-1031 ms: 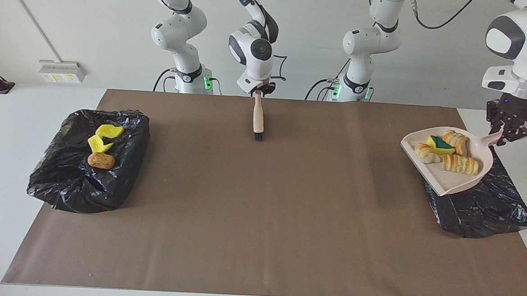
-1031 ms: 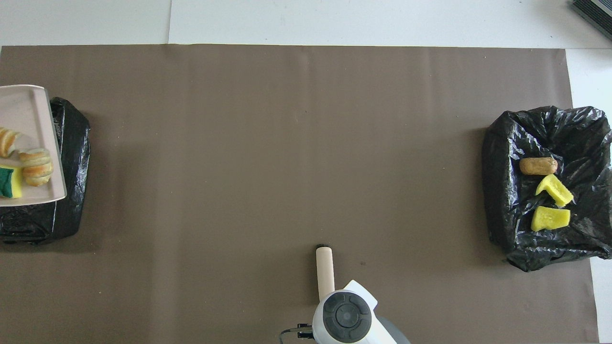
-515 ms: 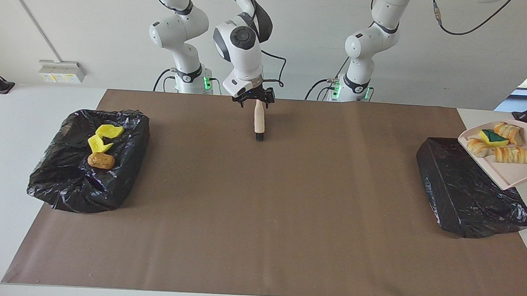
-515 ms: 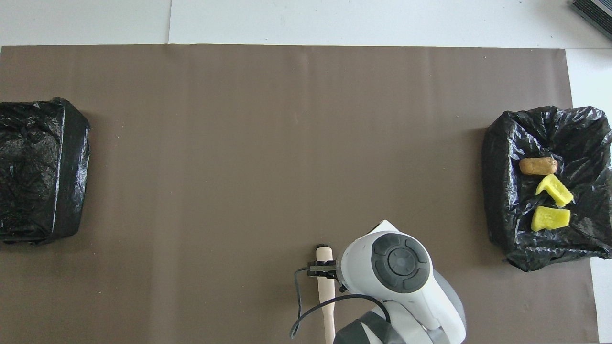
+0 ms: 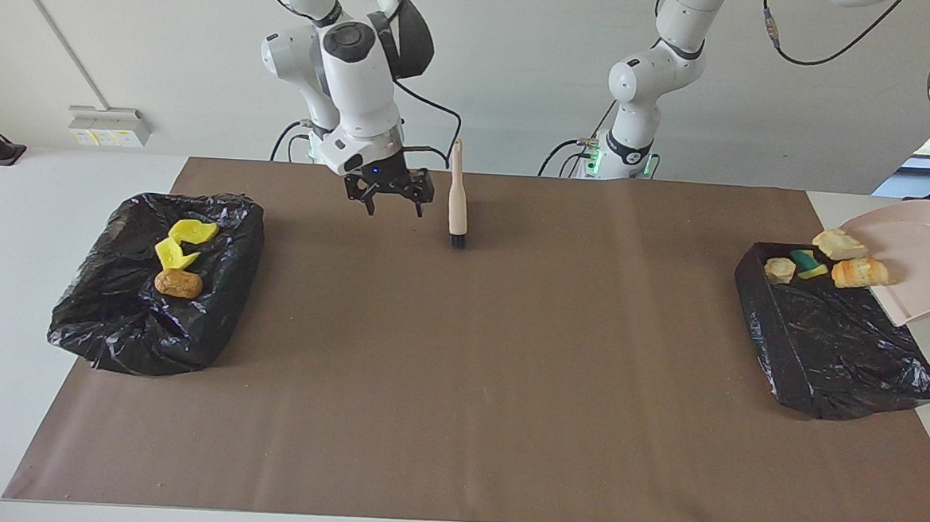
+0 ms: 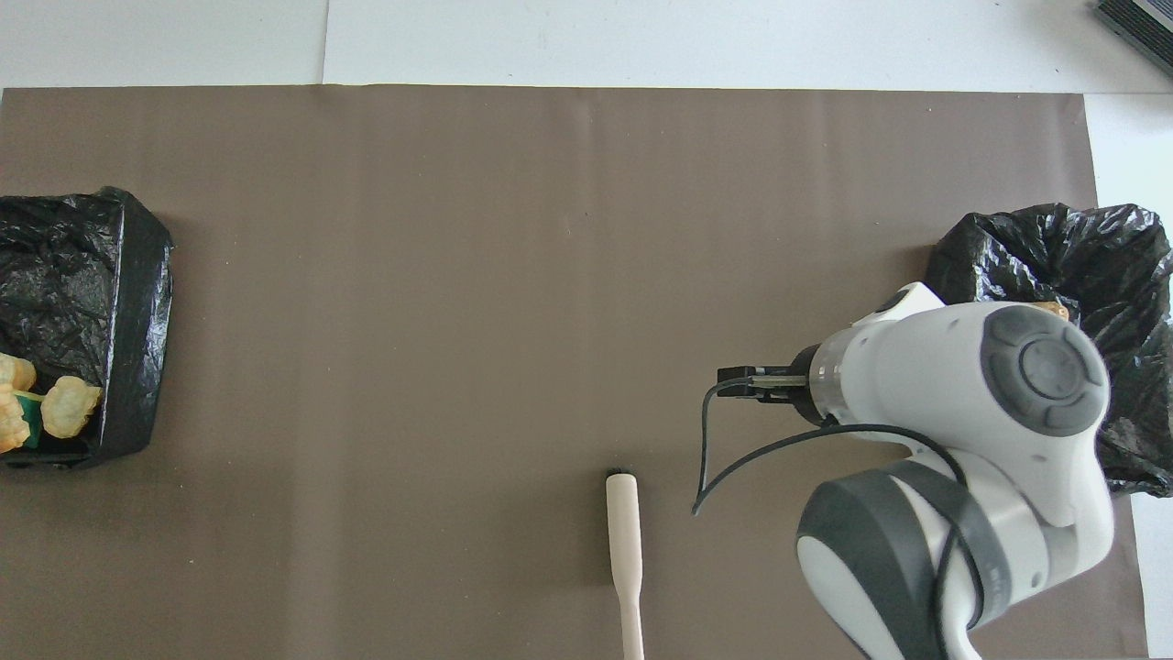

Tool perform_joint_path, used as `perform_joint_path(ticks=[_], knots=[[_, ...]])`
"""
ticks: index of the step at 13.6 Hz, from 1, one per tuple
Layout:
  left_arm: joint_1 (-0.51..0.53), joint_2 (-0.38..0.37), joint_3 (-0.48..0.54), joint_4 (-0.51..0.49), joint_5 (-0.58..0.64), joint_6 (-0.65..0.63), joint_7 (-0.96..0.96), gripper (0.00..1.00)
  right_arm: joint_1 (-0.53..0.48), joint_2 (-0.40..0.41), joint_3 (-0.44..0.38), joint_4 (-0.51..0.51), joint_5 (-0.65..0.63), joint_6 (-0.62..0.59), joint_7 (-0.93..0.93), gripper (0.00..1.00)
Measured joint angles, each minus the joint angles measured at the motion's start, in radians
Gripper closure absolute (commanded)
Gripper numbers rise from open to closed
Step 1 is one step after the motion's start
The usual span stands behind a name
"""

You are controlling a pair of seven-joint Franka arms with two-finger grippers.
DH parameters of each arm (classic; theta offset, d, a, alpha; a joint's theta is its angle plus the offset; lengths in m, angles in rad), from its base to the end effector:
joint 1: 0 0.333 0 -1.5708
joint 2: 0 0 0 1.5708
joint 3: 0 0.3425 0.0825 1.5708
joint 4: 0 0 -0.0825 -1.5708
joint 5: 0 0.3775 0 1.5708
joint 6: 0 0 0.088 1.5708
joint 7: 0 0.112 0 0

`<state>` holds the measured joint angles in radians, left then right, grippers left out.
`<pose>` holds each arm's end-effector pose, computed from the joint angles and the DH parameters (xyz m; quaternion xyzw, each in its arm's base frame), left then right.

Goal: Sweep and dump trash in bin

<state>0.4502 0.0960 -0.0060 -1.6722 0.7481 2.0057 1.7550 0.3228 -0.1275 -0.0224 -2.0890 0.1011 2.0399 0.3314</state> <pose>0.5378 0.3047 0.6016 -0.6637 0.6534 0.2591 0.2558 0.4906 0.1579 0.5112 -0.9974 0.0365 -0.0224 0.0572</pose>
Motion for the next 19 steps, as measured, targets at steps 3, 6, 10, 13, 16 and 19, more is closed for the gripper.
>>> perform_joint_path(ticks=[3, 6, 10, 13, 16, 19], knots=[[-0.009, -0.001, -0.006, 0.006, 0.090, 0.001, -0.001, 1.00, -0.116, 0.000, -0.003, 0.065, -0.025, -0.045, -0.101, 0.00], [-0.038, -0.001, -0.009, 0.014, 0.133, -0.002, -0.035, 1.00, -0.169, 0.000, -0.003, 0.148, -0.049, -0.135, -0.105, 0.00], [-0.117, -0.003, -0.024, 0.017, -0.070, -0.102, -0.117, 1.00, -0.194, -0.001, -0.003, 0.267, -0.112, -0.284, -0.105, 0.00], [-0.244, -0.004, -0.033, 0.019, -0.211, -0.230, -0.319, 1.00, -0.219, -0.002, -0.004, 0.362, -0.120, -0.485, -0.105, 0.00], [-0.325, -0.003, -0.038, 0.018, -0.433, -0.281, -0.548, 1.00, -0.248, -0.003, -0.014, 0.415, -0.120, -0.567, -0.106, 0.00], [-0.426, 0.009, -0.042, 0.015, -0.541, -0.285, -0.800, 1.00, -0.251, -0.012, -0.027, 0.433, -0.120, -0.588, -0.145, 0.00]])
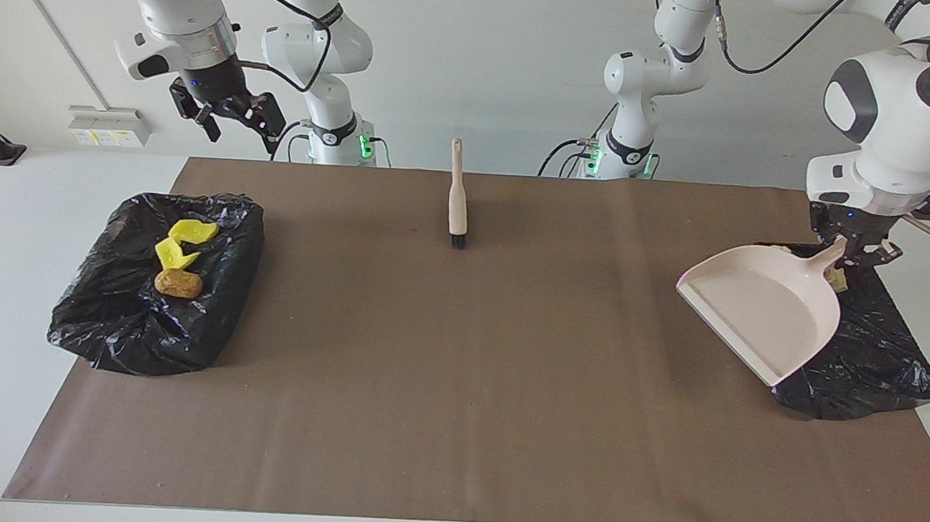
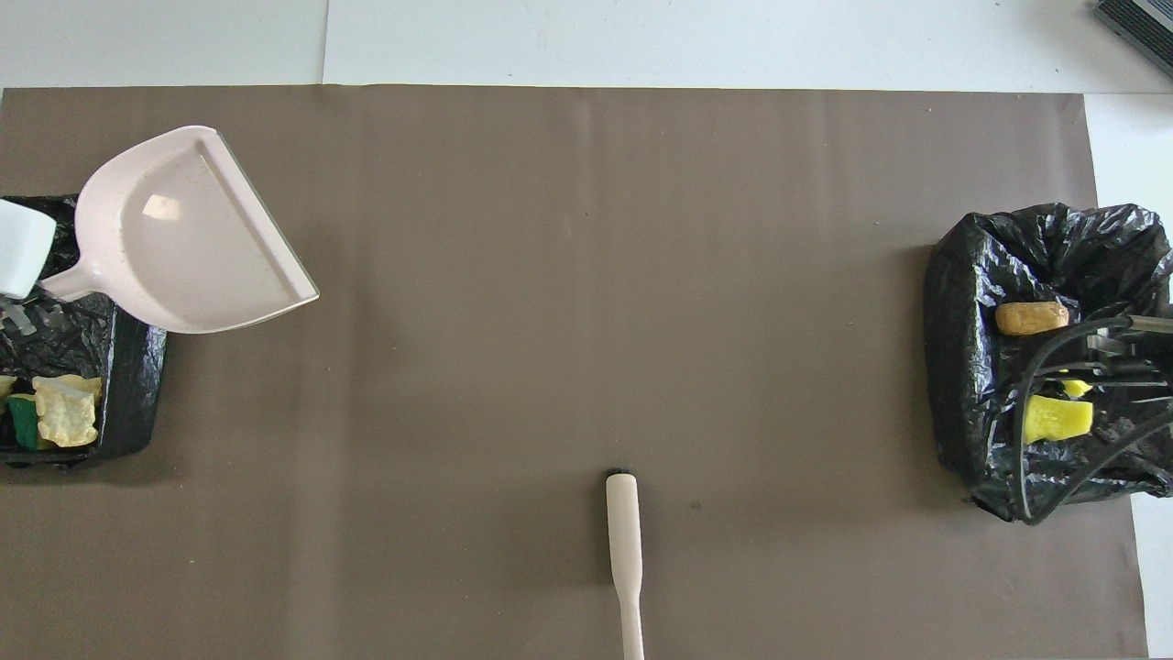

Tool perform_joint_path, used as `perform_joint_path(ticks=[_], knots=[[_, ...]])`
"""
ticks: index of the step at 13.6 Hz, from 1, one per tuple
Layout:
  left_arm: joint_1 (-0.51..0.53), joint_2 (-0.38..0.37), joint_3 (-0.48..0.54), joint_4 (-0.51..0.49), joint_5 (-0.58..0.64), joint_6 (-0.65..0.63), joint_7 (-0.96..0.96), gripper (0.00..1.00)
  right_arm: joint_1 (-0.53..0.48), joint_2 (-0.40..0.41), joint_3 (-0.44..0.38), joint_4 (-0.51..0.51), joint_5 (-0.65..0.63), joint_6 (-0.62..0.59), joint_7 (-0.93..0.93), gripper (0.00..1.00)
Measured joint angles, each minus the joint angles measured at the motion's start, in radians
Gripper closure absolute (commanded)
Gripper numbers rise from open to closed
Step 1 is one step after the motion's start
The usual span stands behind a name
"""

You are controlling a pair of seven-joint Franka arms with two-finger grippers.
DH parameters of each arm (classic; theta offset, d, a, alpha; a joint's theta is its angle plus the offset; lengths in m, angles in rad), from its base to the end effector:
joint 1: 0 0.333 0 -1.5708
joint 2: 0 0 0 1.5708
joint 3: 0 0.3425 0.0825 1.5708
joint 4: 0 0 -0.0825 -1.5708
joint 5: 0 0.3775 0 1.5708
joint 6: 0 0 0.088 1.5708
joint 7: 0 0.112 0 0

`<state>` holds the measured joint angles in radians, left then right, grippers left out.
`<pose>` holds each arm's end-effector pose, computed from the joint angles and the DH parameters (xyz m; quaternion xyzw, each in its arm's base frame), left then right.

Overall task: Sweep and dump trash in bin
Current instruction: 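Bring the emptied dustpan back with the left gripper to the table center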

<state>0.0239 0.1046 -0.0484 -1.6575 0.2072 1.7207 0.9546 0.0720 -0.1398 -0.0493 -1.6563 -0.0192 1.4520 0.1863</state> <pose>0.5881 0.0070 0.5607 -0.8696 0.4831 0.0629 0.0797 0.4871 0.0067 0.6690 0.9961 -0.0821 -0.0315 0.0095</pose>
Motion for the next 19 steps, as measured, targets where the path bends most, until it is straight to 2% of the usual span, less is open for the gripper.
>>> perform_joint_path(ticks=[2, 8, 10, 12, 14, 19], knots=[[-0.066, 0.017, -0.002, -0.001, -0.066, 0.000, -0.144, 1.00, 0.000, -0.006, 0.000, 0.002, -0.001, 0.003, -0.048, 0.00], [-0.304, 0.102, -0.004, 0.001, -0.142, 0.028, -0.628, 1.00, 0.018, -0.007, 0.018, 0.006, -0.028, 0.015, -0.116, 0.00], [-0.397, 0.130, -0.005, 0.002, -0.158, 0.083, -0.800, 1.00, 0.009, -0.003, 0.004, 0.006, -0.027, 0.052, -0.240, 0.00], [-0.468, 0.152, -0.005, 0.006, -0.164, 0.108, -0.930, 1.00, -0.011, 0.005, -0.010, 0.006, -0.012, 0.098, -0.245, 0.00], [-0.507, 0.185, -0.005, 0.034, -0.179, 0.119, -1.044, 1.00, -0.014, 0.008, -0.011, 0.006, -0.003, 0.106, -0.195, 0.00], [-0.551, 0.304, -0.004, 0.190, -0.219, 0.124, -1.222, 1.00, -0.013, 0.008, -0.006, 0.006, -0.002, 0.106, -0.172, 0.00]])
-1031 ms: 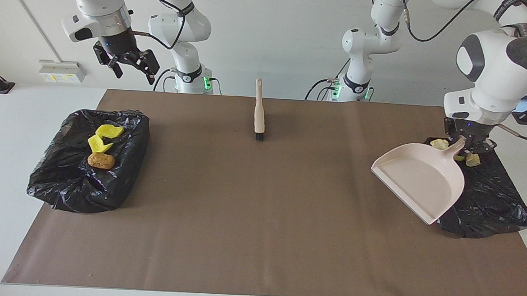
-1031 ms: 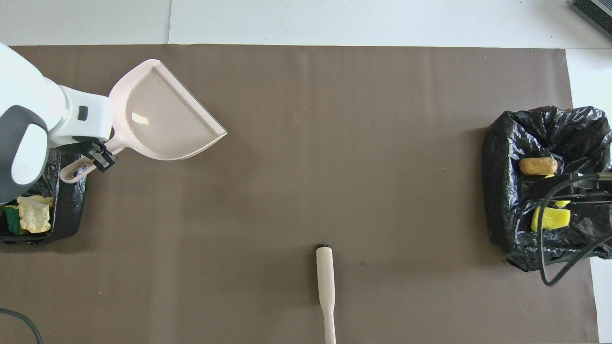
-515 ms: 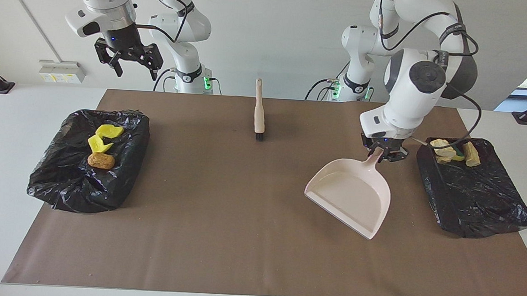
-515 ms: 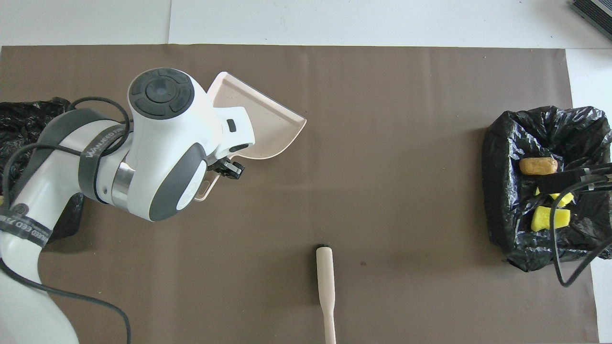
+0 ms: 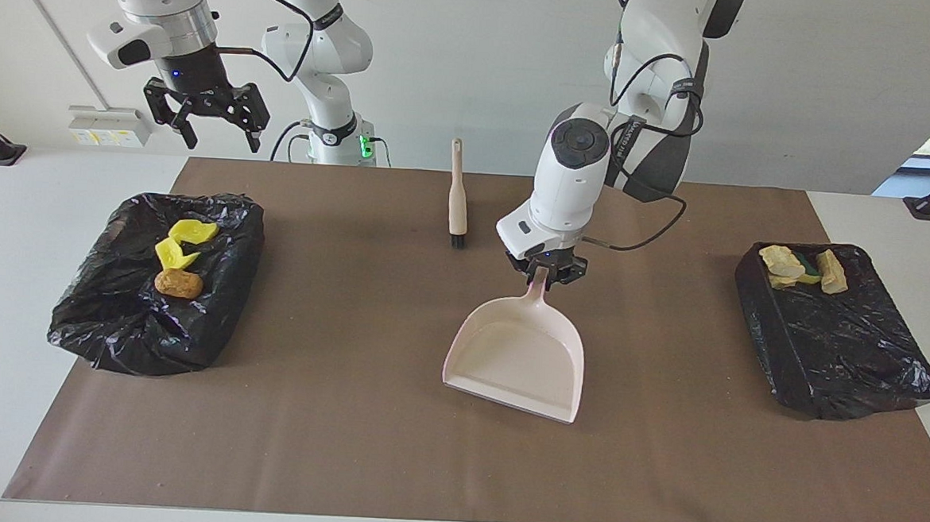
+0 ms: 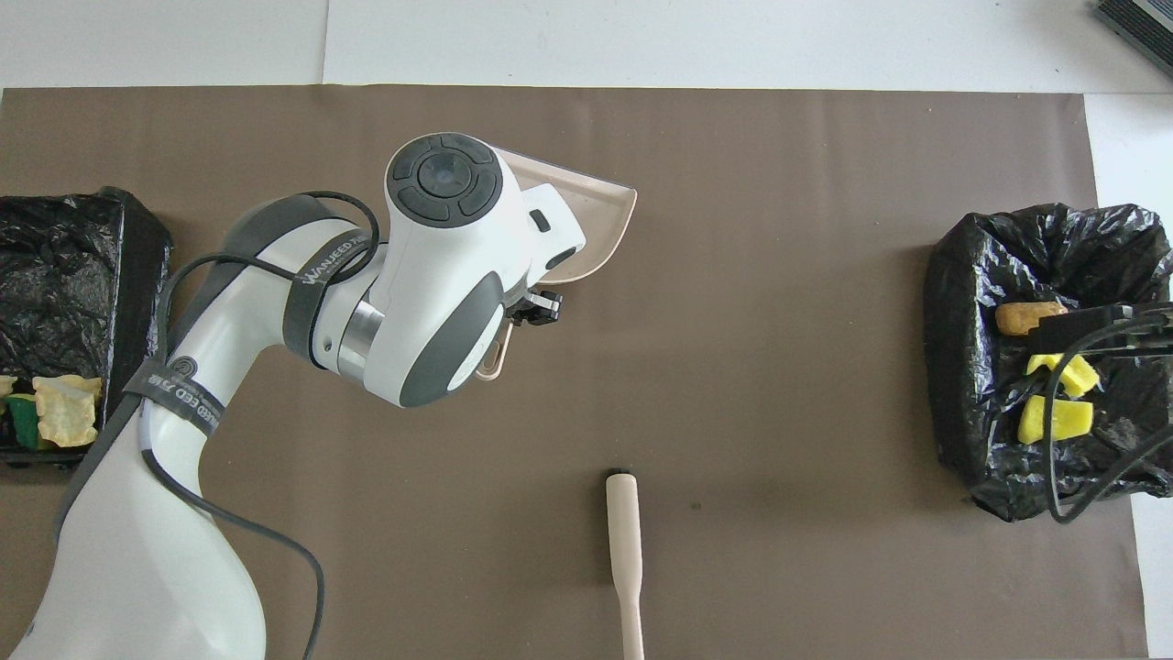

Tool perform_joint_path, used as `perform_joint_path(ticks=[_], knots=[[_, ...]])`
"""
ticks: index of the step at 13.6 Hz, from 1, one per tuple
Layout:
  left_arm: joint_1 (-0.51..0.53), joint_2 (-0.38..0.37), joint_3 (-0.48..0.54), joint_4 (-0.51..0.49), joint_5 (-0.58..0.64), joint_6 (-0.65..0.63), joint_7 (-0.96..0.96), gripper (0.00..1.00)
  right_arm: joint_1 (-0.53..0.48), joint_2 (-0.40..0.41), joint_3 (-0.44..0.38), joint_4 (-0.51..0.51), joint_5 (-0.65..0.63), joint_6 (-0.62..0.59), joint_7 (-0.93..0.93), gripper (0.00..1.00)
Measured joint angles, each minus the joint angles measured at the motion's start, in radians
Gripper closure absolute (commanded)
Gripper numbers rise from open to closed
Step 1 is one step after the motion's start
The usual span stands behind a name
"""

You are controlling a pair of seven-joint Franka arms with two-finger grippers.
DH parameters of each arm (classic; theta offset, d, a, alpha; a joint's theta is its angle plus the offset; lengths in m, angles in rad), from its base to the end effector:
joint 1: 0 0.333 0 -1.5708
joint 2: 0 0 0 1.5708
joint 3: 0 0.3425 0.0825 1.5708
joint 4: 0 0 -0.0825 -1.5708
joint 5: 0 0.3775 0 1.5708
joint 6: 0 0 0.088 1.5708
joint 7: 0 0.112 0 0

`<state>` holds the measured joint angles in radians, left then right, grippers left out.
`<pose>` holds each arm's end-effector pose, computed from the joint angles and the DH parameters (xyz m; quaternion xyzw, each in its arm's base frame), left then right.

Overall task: Sweep and dump trash in bin
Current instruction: 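Bring the emptied dustpan back with the left gripper to the table center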

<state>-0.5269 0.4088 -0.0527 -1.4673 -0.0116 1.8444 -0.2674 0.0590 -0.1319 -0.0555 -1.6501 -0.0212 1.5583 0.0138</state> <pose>0.5724 -0.3690 0.4653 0.9882 -0.1518 -0.0208 0.0082 0.5019 -0.0029 0.6771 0.9998 -0.0053 0.0200 0.0068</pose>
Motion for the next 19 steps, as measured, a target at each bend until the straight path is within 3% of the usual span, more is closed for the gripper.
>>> perform_joint_path(ticks=[6, 12, 16, 17, 18, 19], knots=[[-0.043, 0.071, 0.001, 0.052, -0.054, 0.059, -0.142, 1.00, 0.000, 0.000, -0.001, 0.000, 0.000, 0.000, 0.000, 0.00], [-0.121, 0.260, 0.009, 0.199, -0.054, 0.129, -0.282, 1.00, 0.000, 0.000, -0.001, 0.000, 0.000, 0.000, 0.001, 0.00], [-0.125, 0.272, 0.011, 0.199, -0.057, 0.136, -0.287, 1.00, 0.000, 0.000, -0.001, 0.000, 0.000, 0.000, 0.001, 0.00], [-0.125, 0.272, 0.011, 0.189, -0.060, 0.147, -0.286, 0.85, 0.000, 0.000, -0.001, 0.000, 0.000, 0.000, 0.001, 0.00], [-0.124, 0.271, 0.012, 0.180, -0.061, 0.159, -0.273, 0.55, 0.000, 0.000, -0.001, 0.000, 0.000, 0.000, 0.001, 0.00], [-0.124, 0.269, 0.014, 0.176, -0.061, 0.163, -0.251, 0.44, 0.000, 0.000, -0.001, 0.000, 0.000, 0.000, 0.001, 0.00]])
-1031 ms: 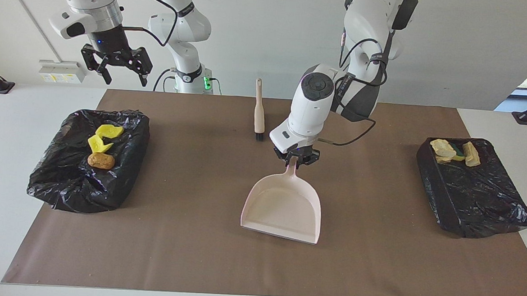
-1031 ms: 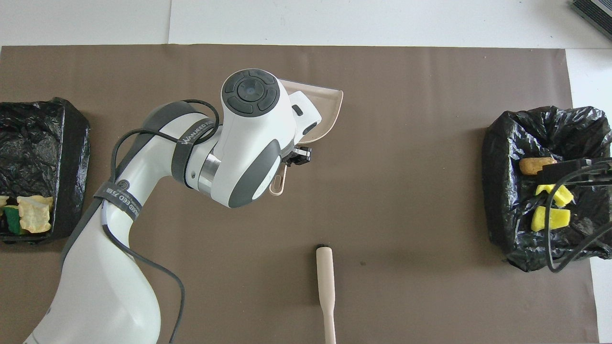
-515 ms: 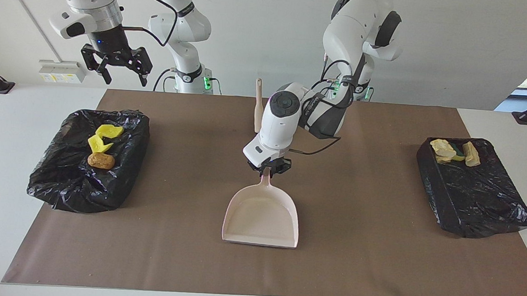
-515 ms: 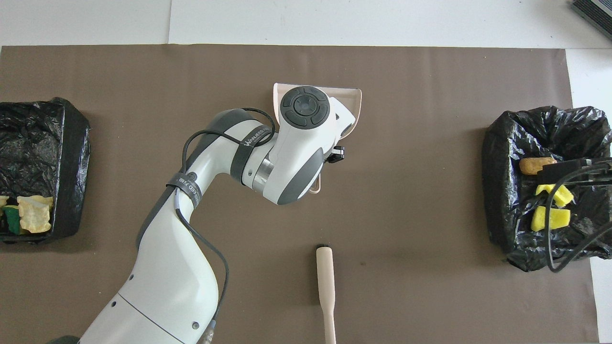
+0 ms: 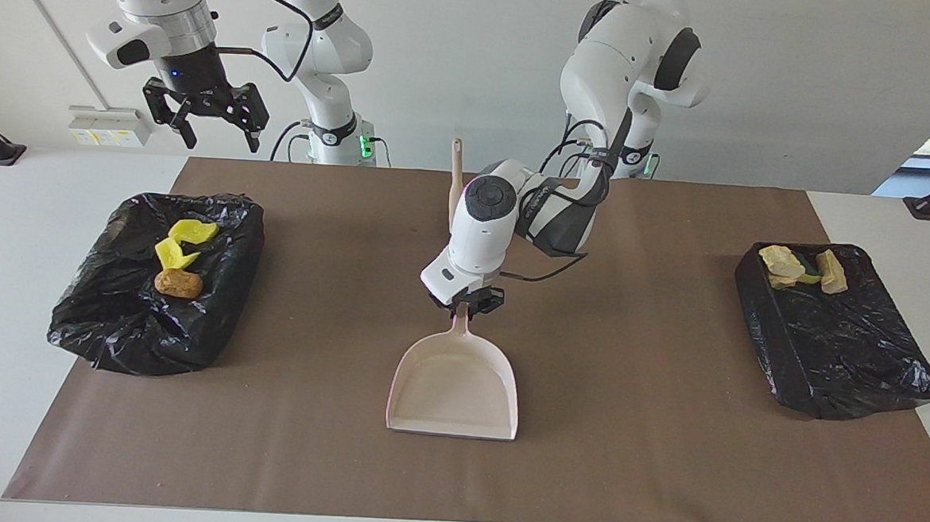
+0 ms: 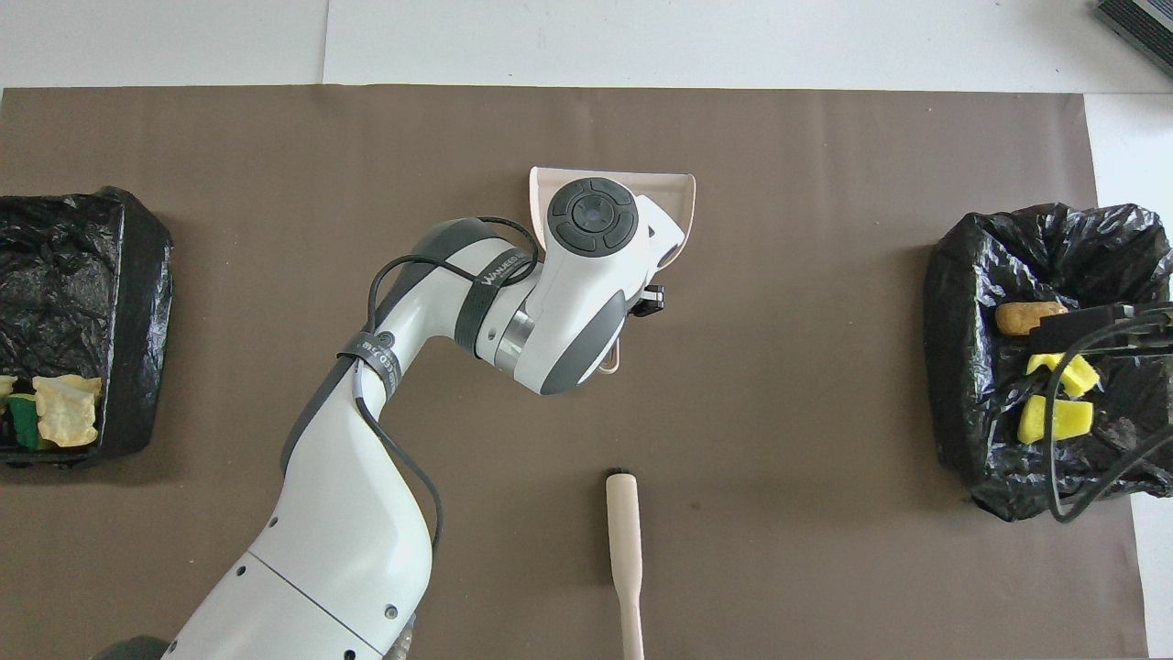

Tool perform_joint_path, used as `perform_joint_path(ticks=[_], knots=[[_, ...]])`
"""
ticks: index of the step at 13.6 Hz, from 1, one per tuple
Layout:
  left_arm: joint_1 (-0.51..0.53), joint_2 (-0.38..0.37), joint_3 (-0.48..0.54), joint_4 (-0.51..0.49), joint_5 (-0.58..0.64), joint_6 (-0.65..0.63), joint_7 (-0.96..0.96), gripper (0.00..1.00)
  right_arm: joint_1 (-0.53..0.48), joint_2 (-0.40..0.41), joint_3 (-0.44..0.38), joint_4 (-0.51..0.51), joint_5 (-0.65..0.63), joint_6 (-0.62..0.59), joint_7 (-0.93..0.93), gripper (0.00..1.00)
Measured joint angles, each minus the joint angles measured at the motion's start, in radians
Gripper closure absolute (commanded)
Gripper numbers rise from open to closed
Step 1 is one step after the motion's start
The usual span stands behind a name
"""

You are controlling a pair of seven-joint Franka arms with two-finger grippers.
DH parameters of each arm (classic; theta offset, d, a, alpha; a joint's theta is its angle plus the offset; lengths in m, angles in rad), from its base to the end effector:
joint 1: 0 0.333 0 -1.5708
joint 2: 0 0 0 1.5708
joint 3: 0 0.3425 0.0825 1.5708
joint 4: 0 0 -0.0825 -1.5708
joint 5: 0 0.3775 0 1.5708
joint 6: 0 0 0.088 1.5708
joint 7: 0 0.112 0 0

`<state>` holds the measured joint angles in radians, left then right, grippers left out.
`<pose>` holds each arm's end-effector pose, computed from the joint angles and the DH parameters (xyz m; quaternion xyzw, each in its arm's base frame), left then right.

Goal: Sweep and dump trash in bin

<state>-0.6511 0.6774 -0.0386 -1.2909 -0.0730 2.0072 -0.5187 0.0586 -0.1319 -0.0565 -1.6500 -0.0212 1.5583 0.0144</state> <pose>0.5812 -0.4760 0.3701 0.9966 -0.0661 -0.0096 0.0485 0.5019 -0.0037 0.6772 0.9998 -0.0063 0.0200 0.0067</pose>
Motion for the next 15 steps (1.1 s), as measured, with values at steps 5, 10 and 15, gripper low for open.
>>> perform_joint_path(ticks=[5, 10, 15], knots=[[0.009, -0.046, 0.015, -0.026, 0.000, -0.006, 0.112, 0.29, 0.000, 0.000, 0.000, 0.000, 0.000, 0.000, 0.000, 0.00], [0.112, -0.263, 0.027, -0.128, 0.000, -0.165, 0.320, 0.00, 0.000, 0.000, 0.000, 0.000, 0.000, 0.000, 0.000, 0.00], [0.259, -0.434, 0.043, -0.147, 0.014, -0.339, 0.527, 0.00, 0.000, 0.000, 0.000, 0.000, 0.000, 0.000, 0.000, 0.00]])
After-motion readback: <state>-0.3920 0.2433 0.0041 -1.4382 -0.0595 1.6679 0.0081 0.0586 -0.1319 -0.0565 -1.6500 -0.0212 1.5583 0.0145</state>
